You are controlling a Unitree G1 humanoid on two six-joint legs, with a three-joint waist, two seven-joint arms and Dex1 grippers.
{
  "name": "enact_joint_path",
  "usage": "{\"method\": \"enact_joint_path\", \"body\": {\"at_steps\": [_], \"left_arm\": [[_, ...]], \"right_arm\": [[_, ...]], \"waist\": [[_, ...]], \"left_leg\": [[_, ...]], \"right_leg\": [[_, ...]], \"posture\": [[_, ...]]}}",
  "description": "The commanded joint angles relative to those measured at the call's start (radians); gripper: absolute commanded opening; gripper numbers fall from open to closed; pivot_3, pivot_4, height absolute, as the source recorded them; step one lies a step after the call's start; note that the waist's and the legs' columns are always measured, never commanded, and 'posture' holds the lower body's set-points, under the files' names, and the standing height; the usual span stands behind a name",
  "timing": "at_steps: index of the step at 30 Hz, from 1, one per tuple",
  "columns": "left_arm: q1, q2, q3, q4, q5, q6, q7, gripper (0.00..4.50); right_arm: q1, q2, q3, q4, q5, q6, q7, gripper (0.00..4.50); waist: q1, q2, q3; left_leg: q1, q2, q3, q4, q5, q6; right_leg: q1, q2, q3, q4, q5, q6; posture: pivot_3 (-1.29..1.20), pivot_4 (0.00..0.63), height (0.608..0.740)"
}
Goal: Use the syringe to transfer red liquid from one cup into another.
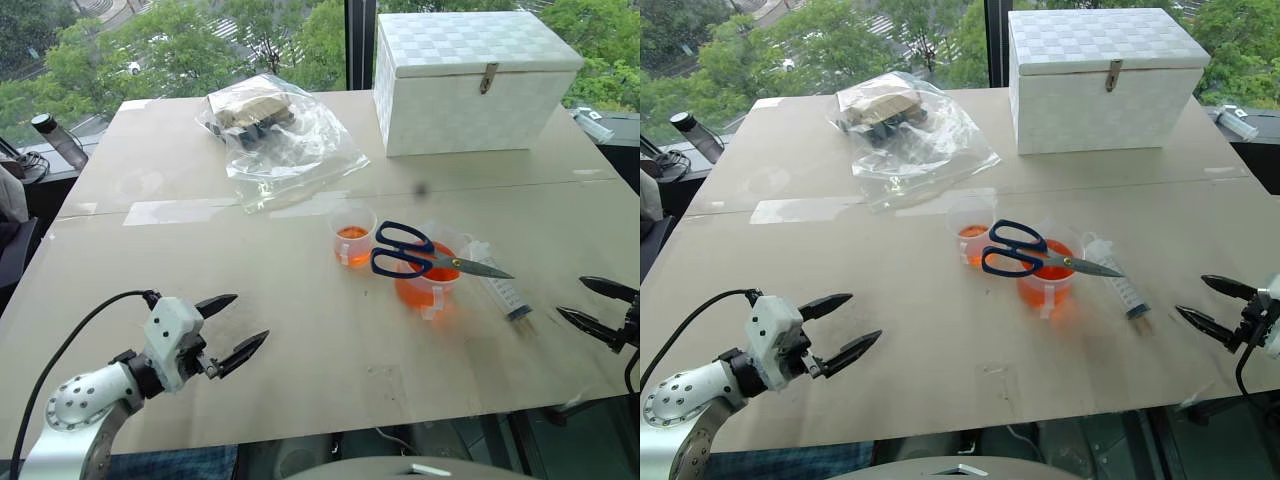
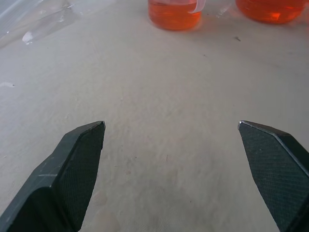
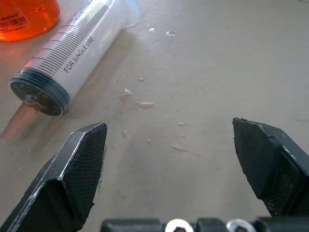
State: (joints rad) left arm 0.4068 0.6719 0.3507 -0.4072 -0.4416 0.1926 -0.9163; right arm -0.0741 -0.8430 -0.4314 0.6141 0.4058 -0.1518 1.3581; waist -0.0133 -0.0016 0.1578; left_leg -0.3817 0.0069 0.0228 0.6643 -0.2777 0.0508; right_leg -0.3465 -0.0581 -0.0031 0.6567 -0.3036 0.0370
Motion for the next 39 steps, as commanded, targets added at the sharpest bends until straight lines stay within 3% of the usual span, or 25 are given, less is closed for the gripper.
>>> {"method": "enact_joint_path", "body": {"at_steps": [1, 8, 13, 20, 31, 34, 37, 39], "left_arm": [[-0.012, 0.081, 0.067, -0.054, -0.100, 0.052, -0.082, 4.50], [-0.149, 0.256, 0.156, -0.201, -0.352, 0.257, -0.113, 4.50], [-0.409, 0.314, 0.070, -0.273, -0.507, 0.354, -0.031, 4.50], [-0.583, 0.328, -0.022, -0.344, -0.610, 0.452, 0.064, 4.50], [-0.546, 0.355, 0.008, -0.370, -0.652, 0.505, 0.093, 4.50], [-0.532, 0.346, 0.016, -0.362, -0.664, 0.507, 0.094, 4.50], [-0.532, 0.345, 0.022, -0.357, -0.670, 0.508, 0.094, 4.50], [-0.520, 0.346, 0.030, -0.367, -0.666, 0.504, 0.091, 4.50]], "right_arm": [[0.049, -0.075, -0.024, -0.205, 0.042, 0.106, -0.001, 4.41], [0.180, -0.231, -0.051, -0.750, 0.177, 0.479, -0.035, 4.41], [0.044, -0.356, 0.057, -1.018, 0.270, 0.769, -0.159, 4.41], [-0.132, -0.391, 0.173, -1.143, 0.373, 0.994, -0.246, 4.41], [-0.226, -0.411, 0.309, -1.198, 0.296, 1.087, -0.363, 4.41], [-0.233, -0.396, 0.318, -1.195, 0.290, 1.085, -0.377, 3.78], [-0.228, -0.392, 0.319, -1.193, 0.286, 1.082, -0.382, 2.12], [-0.220, -0.391, 0.315, -1.192, 0.282, 1.076, -0.384, 1.33]], "waist": [[0.000, 0.000, 0.000], [0.001, 0.002, 0.000], [0.003, 0.001, 0.001], [0.006, -0.001, 0.003], [0.007, -0.002, 0.004], [0.008, -0.003, 0.004], [0.010, -0.003, 0.004], [0.009, -0.003, 0.004]], "left_leg": [[0.000, 0.000, 0.000, 0.000, 0.000, 0.000], [-0.012, 0.000, -0.001, 0.000, 0.000, 0.000], [-0.016, 0.000, -0.001, 0.001, 0.001, -0.001], [-0.019, -0.001, -0.002, 0.003, 0.003, -0.005], [-0.019, 0.000, -0.002, 0.005, 0.003, -0.005], [-0.019, 0.000, -0.002, 0.004, 0.004, -0.005], [-0.019, 0.000, -0.002, 0.005, 0.004, -0.005], [-0.019, 0.000, -0.002, 0.005, 0.004, -0.005]], "right_leg": [[0.000, 0.000, 0.000, 0.000, 0.000, 0.000], [-0.013, 0.000, -0.001, 0.002, 0.002, 0.004], [-0.016, 0.000, -0.002, 0.001, 0.002, 0.004], [-0.016, 0.002, -0.002, 0.000, 0.002, 0.004], [-0.016, 0.004, -0.002, 0.002, 0.002, 0.005], [-0.016, 0.004, -0.002, 0.002, 0.002, 0.005], [-0.016, 0.004, -0.002, 0.002, 0.002, 0.005], [-0.016, 0.004, -0.002, 0.002, 0.002, 0.005]], "posture": [[0.00, 0.150, 0.740], [0.00, 0.150, 0.740], [0.00, 0.150, 0.740], [0.00, 0.150, 0.740], [0.00, 0.150, 0.740], [0.00, 0.150, 0.740], [0.00, 0.150, 0.740], [0.00, 0.150, 0.740]]}}
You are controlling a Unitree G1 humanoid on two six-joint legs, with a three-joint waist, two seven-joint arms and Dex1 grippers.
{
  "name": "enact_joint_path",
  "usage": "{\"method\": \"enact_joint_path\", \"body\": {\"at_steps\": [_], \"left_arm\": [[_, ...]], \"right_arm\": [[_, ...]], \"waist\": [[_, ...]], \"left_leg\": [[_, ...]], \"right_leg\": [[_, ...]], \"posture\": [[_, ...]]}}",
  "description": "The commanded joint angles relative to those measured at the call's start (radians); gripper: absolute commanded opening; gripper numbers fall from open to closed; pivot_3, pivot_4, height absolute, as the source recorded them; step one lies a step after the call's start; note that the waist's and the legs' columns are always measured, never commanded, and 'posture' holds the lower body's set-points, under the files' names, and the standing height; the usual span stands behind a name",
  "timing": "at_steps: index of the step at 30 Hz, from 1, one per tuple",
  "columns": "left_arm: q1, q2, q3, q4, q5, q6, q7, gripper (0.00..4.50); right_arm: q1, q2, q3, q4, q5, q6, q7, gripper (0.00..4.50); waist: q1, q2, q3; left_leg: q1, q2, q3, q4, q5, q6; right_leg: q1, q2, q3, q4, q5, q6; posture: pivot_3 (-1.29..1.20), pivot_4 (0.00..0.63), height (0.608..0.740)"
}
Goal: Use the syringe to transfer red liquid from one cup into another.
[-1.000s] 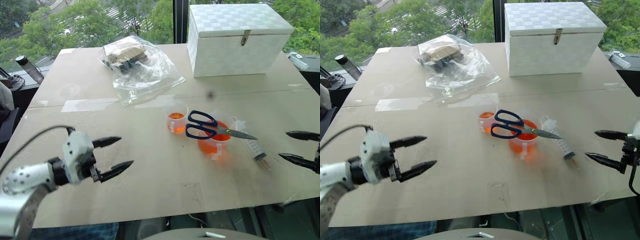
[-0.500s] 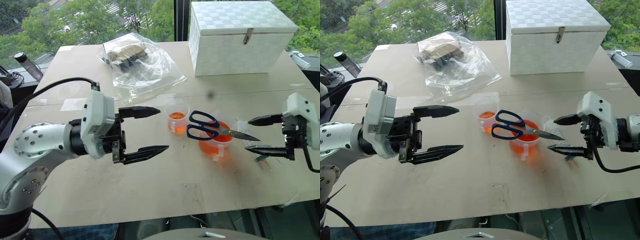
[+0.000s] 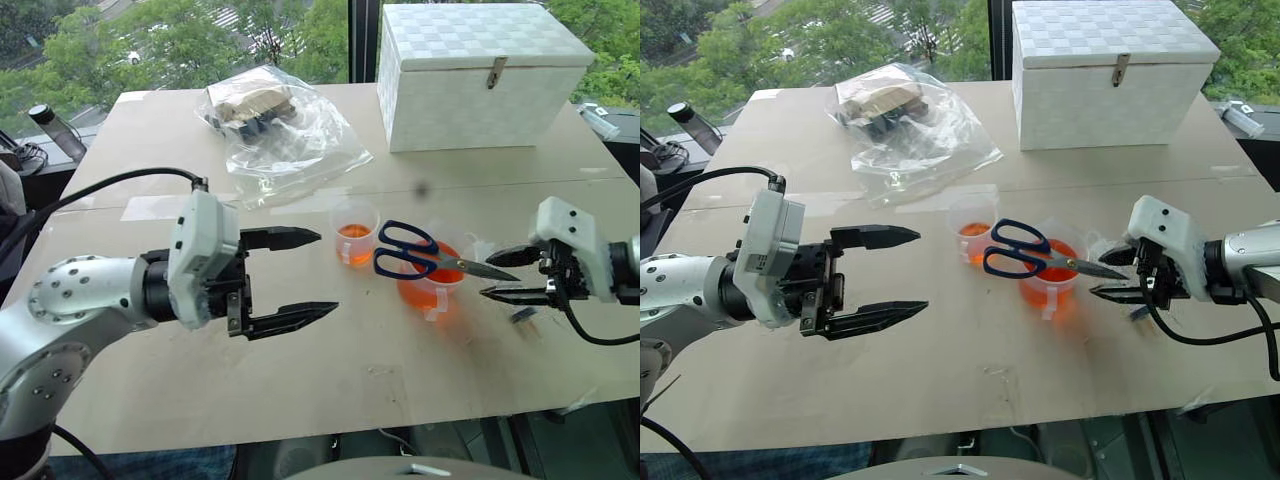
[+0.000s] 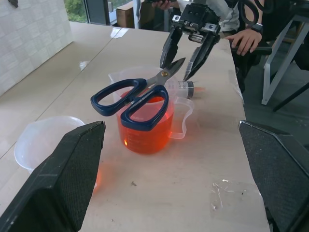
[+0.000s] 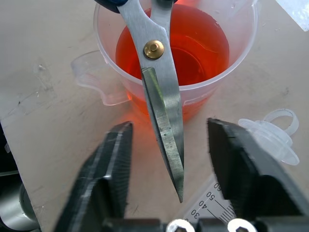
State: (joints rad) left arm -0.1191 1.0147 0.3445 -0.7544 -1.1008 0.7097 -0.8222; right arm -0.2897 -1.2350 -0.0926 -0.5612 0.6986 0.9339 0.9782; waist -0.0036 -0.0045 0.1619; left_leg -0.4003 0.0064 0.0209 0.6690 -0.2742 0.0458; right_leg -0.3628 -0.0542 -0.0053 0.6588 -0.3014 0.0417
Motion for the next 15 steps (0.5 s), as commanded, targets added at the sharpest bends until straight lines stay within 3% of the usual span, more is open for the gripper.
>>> {"method": "enact_joint_path", "body": {"at_steps": [1, 3, 8, 15], "left_arm": [[0.011, 0.004, 0.041, -0.024, -0.006, -0.014, -0.005, 4.50], [0.015, 0.010, 0.050, -0.029, -0.008, -0.014, -0.007, 4.50], [0.005, 0.026, 0.061, -0.032, -0.006, -0.013, -0.017, 4.50], [-0.049, 0.026, 0.060, -0.029, -0.049, -0.011, 0.010, 4.50]], "right_arm": [[-0.003, 0.002, -0.025, -0.017, -0.010, -0.010, -0.004, 0.80], [0.000, 0.006, -0.032, -0.021, -0.006, -0.010, -0.004, 0.02], [0.012, 0.001, -0.055, -0.001, -0.013, -0.021, 0.013, 0.02], [-0.046, 0.035, -0.207, 0.206, 0.057, 0.028, 0.018, 0.02]], "waist": [[0.000, 0.000, 0.000], [0.000, 0.000, 0.000], [-0.001, 0.000, 0.000], [0.002, -0.001, 0.000]], "left_leg": [[0.000, 0.000, 0.000, 0.000, 0.000, 0.000], [0.000, 0.000, 0.000, 0.000, 0.000, 0.000], [0.000, 0.000, 0.000, 0.000, 0.000, 0.000], [0.000, 0.000, 0.001, 0.000, 0.000, 0.000]], "right_leg": [[0.000, 0.000, 0.000, 0.000, 0.000, 0.000], [0.000, 0.000, 0.000, 0.000, 0.000, 0.000], [0.000, 0.000, 0.000, 0.000, 0.000, 0.000], [0.000, 0.000, 0.000, 0.001, 0.000, 0.000]], "posture": [[0.00, 0.150, 0.740], [0.00, 0.150, 0.740], [0.00, 0.150, 0.740], [0.00, 0.150, 0.740]]}}
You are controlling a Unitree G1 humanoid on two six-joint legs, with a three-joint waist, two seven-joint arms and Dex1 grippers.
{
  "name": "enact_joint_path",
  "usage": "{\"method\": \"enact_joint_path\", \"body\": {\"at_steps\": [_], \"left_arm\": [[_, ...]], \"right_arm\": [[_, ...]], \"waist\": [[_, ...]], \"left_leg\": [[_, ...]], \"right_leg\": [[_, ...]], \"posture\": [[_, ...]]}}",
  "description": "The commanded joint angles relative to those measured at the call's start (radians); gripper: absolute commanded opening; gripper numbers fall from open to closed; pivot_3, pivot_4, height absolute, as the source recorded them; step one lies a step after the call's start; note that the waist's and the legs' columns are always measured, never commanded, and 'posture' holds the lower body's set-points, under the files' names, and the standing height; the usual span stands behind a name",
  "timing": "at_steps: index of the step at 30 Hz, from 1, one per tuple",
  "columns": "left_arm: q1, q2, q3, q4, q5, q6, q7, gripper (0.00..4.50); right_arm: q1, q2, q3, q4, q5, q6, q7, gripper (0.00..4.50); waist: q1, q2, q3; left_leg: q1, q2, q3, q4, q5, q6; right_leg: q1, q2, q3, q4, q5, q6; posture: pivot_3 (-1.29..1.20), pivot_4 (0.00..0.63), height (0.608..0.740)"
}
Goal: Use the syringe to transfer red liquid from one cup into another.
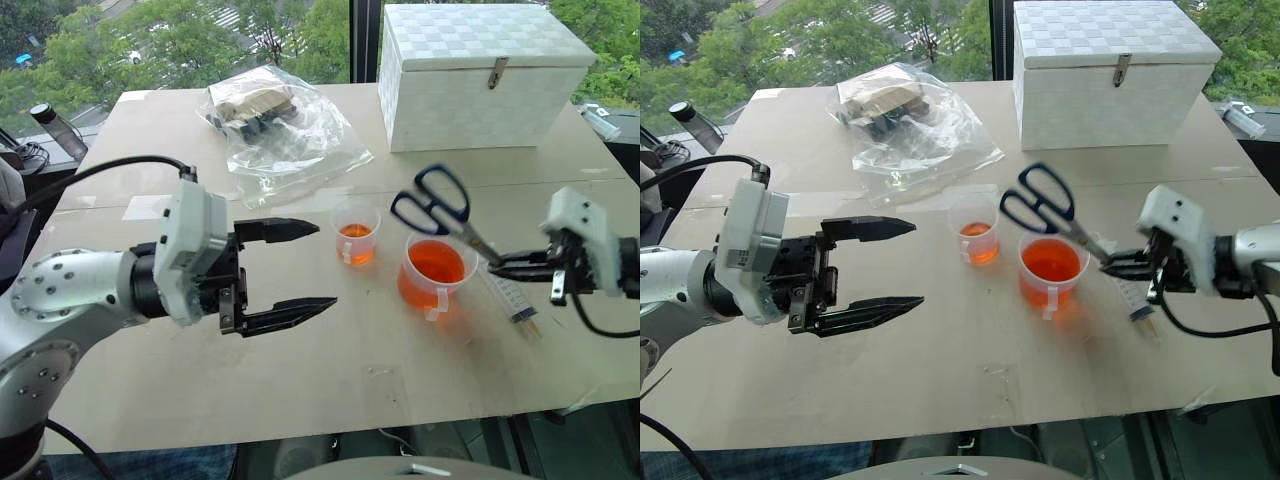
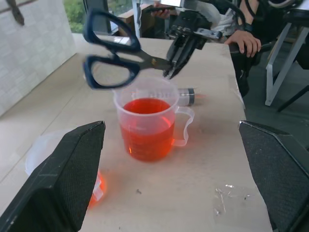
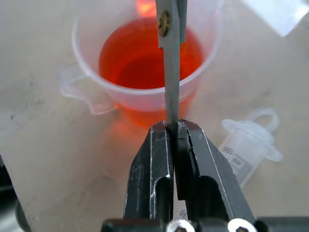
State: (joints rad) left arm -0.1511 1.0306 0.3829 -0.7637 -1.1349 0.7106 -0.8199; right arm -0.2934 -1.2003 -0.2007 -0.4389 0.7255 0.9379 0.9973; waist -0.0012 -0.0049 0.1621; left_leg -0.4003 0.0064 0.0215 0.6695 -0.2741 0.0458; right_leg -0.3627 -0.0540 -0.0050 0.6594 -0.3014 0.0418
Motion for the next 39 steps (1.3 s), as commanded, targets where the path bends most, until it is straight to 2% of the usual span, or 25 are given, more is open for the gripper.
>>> {"method": "enact_joint_path", "body": {"at_steps": [1, 5, 11, 13, 15, 16, 18, 19, 20, 21, 22, 23, 26, 29, 35, 39], "left_arm": [[-0.032, 0.007, 0.018, -0.018, -0.021, -0.014, 0.017, 4.50], [-0.092, -0.005, -0.005, -0.008, -0.040, -0.015, 0.053, 4.50], [-0.187, -0.031, -0.070, 0.004, -0.041, -0.011, 0.110, 4.50], [-0.201, -0.030, -0.082, 0.006, -0.025, -0.009, 0.105, 4.50], [-0.201, -0.028, -0.079, 0.007, -0.022, -0.011, 0.099, 4.50], [-0.197, -0.026, -0.073, 0.006, -0.020, -0.013, 0.096, 4.50], [-0.189, -0.022, -0.057, 0.005, -0.023, -0.013, 0.095, 4.50], [-0.182, -0.020, -0.047, 0.002, -0.025, -0.013, 0.094, 4.50], [-0.172, -0.017, -0.033, -0.002, -0.028, -0.012, 0.093, 4.50], [-0.156, -0.010, -0.014, -0.009, -0.031, -0.008, 0.090, 4.50], [-0.143, -0.004, 0.001, -0.013, -0.033, -0.007, 0.086, 4.50], [-0.129, 0.007, 0.017, -0.014, -0.034, -0.001, 0.081, 4.50], [-0.109, 0.019, 0.043, -0.012, -0.036, -0.012, 0.061, 4.50], [-0.106, 0.025, 0.048, 0.001, -0.021, -0.023, 0.027, 4.50], [-0.117, 0.024, 0.038, 0.034, 0.016, -0.049, -0.047, 4.50], [-0.106, 0.013, 0.042, 0.025, 0.031, -0.063, -0.057, 4.50]], "right_arm": [[-0.046, -0.001, -0.111, 0.134, 0.019, 0.024, -0.007, 0.02], [-0.067, 0.019, -0.106, 0.321, -0.045, 0.032, -0.072, 0.02], [-0.134, 0.119, 0.036, 0.621, -0.261, -0.105, -0.199, 0.02], [-0.185, 0.168, 0.093, 0.743, -0.345, -0.221, -0.210, 0.02], [-0.217, 0.194, 0.124, 0.830, -0.411, -0.320, -0.215, 0.90], [-0.235, 0.200, 0.127, 0.871, -0.433, -0.337, -0.229, 1.19], [-0.257, 0.202, 0.122, 0.919, -0.460, -0.358, -0.243, 2.21], [-0.257, 0.197, 0.119, 0.926, -0.473, -0.381, -0.241, 2.57], [-0.247, 0.186, 0.113, 0.911, -0.476, -0.394, -0.223, 3.12], [-0.216, 0.158, 0.103, 0.850, -0.462, -0.380, -0.179, 3.44], [-0.192, 0.139, 0.095, 0.801, -0.450, -0.365, -0.148, 4.02], [-0.165, 0.114, 0.076, 0.685, -0.398, -0.292, -0.104, 4.45], [-0.156, 0.104, 0.038, 0.433, -0.265, -0.053, -0.095, 4.45], [-0.198, 0.083, 0.076, 0.271, -0.189, 0.183, -0.113, 4.45], [-0.416, 0.148, 0.189, 0.210, -0.122, 0.485, -0.175, 4.45], [-0.507, 0.161, 0.309, 0.209, -0.123, 0.592, -0.194, 4.45]], "waist": [[0.000, 0.000, 0.000], [0.003, -0.001, 0.000], [-0.003, -0.001, 0.000], [-0.009, -0.001, 0.000], [-0.013, -0.001, 0.000], [-0.013, -0.001, 0.000], [-0.012, 0.000, 0.000], [-0.012, 0.000, 0.000], [-0.011, 0.000, 0.000], [-0.009, 0.000, 0.000], [-0.008, 0.000, 0.000], [-0.007, 0.000, 0.001], [-0.013, 0.001, 0.001], [-0.013, 0.001, 0.001], [-0.008, 0.000, 0.001], [-0.006, 0.000, 0.001]], "left_leg": [[0.000, 0.000, 0.000, 0.000, 0.000, 0.000], [0.000, 0.000, 0.000, 0.000, 0.000, 0.000], [0.001, 0.000, 0.001, 0.001, 0.000, 0.000], [0.001, 0.000, 0.002, 0.001, 0.000, 0.000], [0.001, 0.000, 0.003, 0.001, 0.001, 0.000], [0.001, 0.000, 0.003, 0.001, 0.001, -0.001], [0.000, 0.000, 0.003, 0.000, 0.001, -0.001], [0.000, 0.000, 0.004, 0.000, 0.001, -0.001], [0.000, 0.000, 0.004, 0.000, 0.001, -0.001], [0.000, 0.000, 0.003, 0.000, 0.001, -0.001], [0.000, 0.000, 0.003, 0.000, 0.001, -0.001], [-0.001, 0.000, 0.003, 0.000, 0.001, -0.001], [-0.001, 0.000, 0.003, 0.000, 0.001, -0.001], [0.001, 0.001, 0.002, 0.000, 0.001, -0.001], [0.001, 0.000, 0.002, 0.000, 0.001, -0.001], [-0.003, 0.000, 0.001, 0.000, 0.001, -0.001]], "right_leg": [[0.000, 0.000, 0.000, 0.000, 0.000, 0.000], [0.000, 0.000, 0.000, 0.000, 0.000, 0.000], [0.000, 0.002, 0.002, 0.002, 0.000, 0.000], [0.000, 0.002, 0.003, 0.002, 0.000, 0.000], [-0.001, 0.003, 0.004, 0.002, 0.000, 0.000], [-0.001, 0.003, 0.004, 0.003, 0.000, 0.000], [-0.003, 0.003, 0.004, 0.003, 0.000, 0.000], [-0.003, 0.003, 0.005, 0.003, 0.000, 0.000], [-0.003, 0.003, 0.005, 0.003, 0.000, 0.001], [-0.003, 0.003, 0.004, 0.003, 0.000, 0.001], [-0.003, 0.003, 0.004, 0.003, 0.000, 0.001], [-0.004, 0.002, 0.004, 0.003, 0.000, 0.001], [-0.004, 0.002, 0.004, 0.003, 0.000, 0.001], [-0.003, 0.002, 0.004, 0.005, 0.000, 0.001], [-0.002, 0.001, 0.003, 0.004, 0.000, 0.001], [-0.006, 0.001, 0.003, 0.003, 0.000, 0.001]], "posture": [[0.00, 0.150, 0.740], [0.00, 0.150, 0.740], [0.00, 0.150, 0.740], [0.00, 0.150, 0.740], [0.00, 0.150, 0.740], [0.00, 0.150, 0.740], [0.00, 0.150, 0.740], [0.00, 0.150, 0.740], [0.00, 0.150, 0.740], [0.00, 0.150, 0.740], [0.00, 0.150, 0.740], [0.00, 0.150, 0.740], [0.00, 0.150, 0.740], [0.00, 0.150, 0.740], [0.00, 0.150, 0.740], [0.00, 0.150, 0.740]]}}
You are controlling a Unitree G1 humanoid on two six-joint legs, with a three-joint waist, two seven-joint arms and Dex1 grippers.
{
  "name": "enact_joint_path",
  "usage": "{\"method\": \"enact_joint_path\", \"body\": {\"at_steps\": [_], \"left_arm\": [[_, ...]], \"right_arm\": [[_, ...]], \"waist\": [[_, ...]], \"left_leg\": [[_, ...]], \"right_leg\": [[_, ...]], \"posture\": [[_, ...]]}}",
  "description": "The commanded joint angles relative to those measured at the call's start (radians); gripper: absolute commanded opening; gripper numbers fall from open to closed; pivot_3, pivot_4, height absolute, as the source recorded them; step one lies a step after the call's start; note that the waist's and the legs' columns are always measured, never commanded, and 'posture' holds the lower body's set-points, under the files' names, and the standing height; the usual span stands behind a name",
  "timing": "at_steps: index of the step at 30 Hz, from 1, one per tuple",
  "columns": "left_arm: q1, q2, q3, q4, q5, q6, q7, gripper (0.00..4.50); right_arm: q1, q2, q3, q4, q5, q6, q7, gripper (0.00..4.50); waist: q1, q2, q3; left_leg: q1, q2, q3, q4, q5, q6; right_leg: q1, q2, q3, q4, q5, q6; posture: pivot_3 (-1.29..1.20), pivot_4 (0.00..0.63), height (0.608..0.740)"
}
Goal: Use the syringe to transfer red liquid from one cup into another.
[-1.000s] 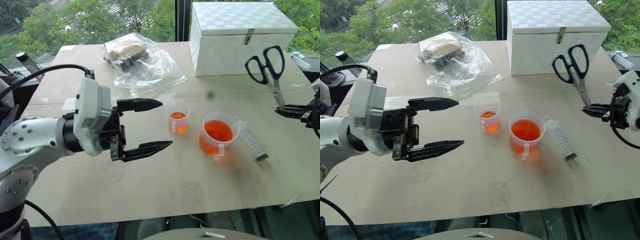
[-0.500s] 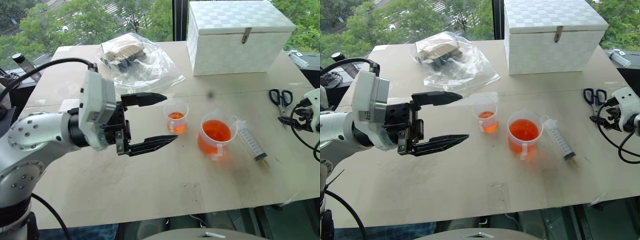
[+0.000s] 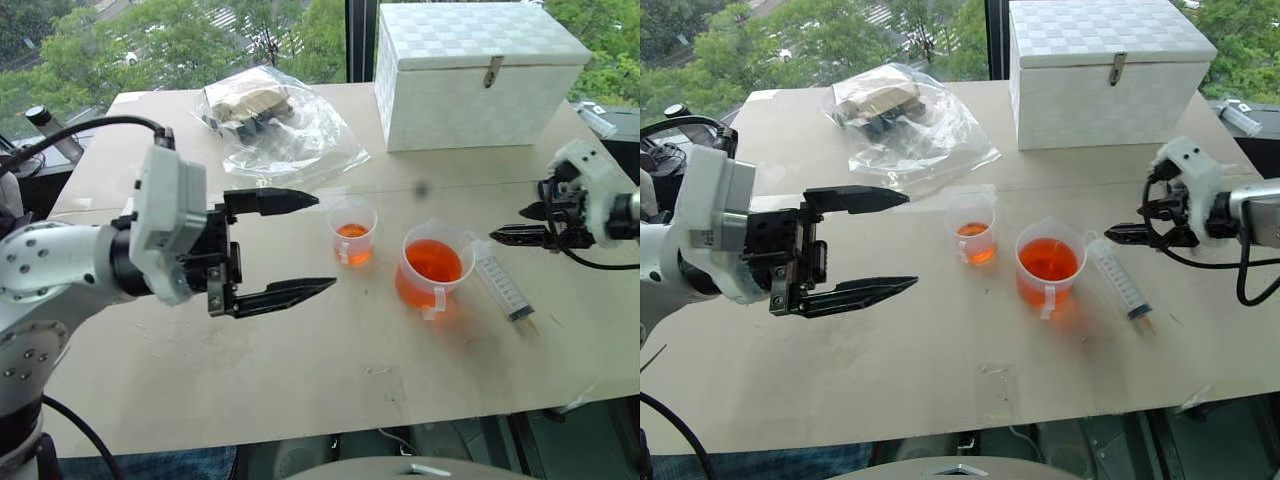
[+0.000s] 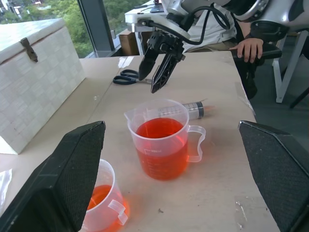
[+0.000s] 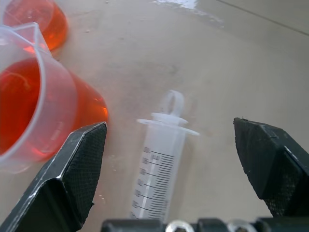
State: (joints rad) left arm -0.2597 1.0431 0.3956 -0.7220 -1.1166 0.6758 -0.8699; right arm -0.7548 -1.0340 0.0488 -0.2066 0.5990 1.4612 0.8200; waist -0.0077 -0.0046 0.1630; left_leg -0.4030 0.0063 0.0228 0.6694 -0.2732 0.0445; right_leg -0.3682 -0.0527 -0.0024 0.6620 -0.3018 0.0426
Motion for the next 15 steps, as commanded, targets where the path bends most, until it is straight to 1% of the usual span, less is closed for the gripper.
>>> {"method": "enact_joint_path", "body": {"at_steps": [1, 3, 5, 7, 9, 15], "left_arm": [[0.013, -0.004, 0.035, -0.029, 0.013, -0.031, -0.002, 4.50], [0.035, -0.012, 0.049, -0.056, 0.011, -0.035, 0.014, 4.50], [0.062, -0.018, 0.067, -0.082, 0.005, -0.033, 0.034, 4.50], [-0.036, -0.046, -0.069, -0.018, 0.079, -0.036, 0.065, 4.50], [-0.101, -0.069, -0.154, 0.029, 0.134, -0.036, 0.078, 4.50], [-0.112, -0.089, -0.180, 0.040, 0.186, -0.040, 0.073, 4.50]], "right_arm": [[-0.061, -0.011, 0.100, -0.024, 0.001, 0.083, -0.014, 4.45], [-0.100, -0.015, 0.170, -0.010, -0.004, 0.132, -0.022, 4.45], [-0.129, -0.005, 0.213, 0.013, -0.008, 0.151, -0.028, 4.45], [-0.147, 0.007, 0.248, 0.045, -0.001, 0.153, -0.042, 4.45], [-0.162, 0.029, 0.276, 0.072, -0.002, 0.153, -0.062, 4.45], [-0.234, 0.140, 0.324, 0.240, -0.002, 0.153, -0.173, 4.45]], "waist": [[0.000, 0.000, 0.000], [-0.003, 0.000, -0.001], [-0.004, 0.000, 0.000], [0.002, 0.000, 0.000], [0.005, -0.001, -0.001], [-0.009, -0.002, -0.001]], "left_leg": [[-0.003, 0.000, 0.000, 0.000, 0.000, 0.000], [-0.011, 0.000, 0.000, 0.002, 0.000, 0.000], [-0.013, 0.000, 0.000, 0.002, 0.000, 0.000], [-0.013, 0.000, 0.000, 0.002, 0.000, 0.000], [-0.013, 0.000, -0.001, 0.003, 0.000, 0.000], [-0.012, -0.001, 0.000, 0.004, 0.000, 0.000]], "right_leg": [[-0.003, 0.000, 0.000, 0.000, 0.000, 0.000], [-0.011, 0.000, 0.000, 0.002, 0.000, 0.000], [-0.012, 0.000, 0.000, 0.001, 0.000, 0.000], [-0.012, 0.000, 0.000, 0.001, 0.000, 0.000], [-0.011, 0.000, -0.002, 0.002, 0.000, 0.000], [-0.011, 0.001, 0.000, 0.003, 0.000, 0.001]], "posture": [[0.00, 0.150, 0.740], [0.00, 0.150, 0.740], [0.00, 0.150, 0.740], [0.00, 0.150, 0.740], [0.00, 0.150, 0.740], [0.00, 0.150, 0.740]]}}
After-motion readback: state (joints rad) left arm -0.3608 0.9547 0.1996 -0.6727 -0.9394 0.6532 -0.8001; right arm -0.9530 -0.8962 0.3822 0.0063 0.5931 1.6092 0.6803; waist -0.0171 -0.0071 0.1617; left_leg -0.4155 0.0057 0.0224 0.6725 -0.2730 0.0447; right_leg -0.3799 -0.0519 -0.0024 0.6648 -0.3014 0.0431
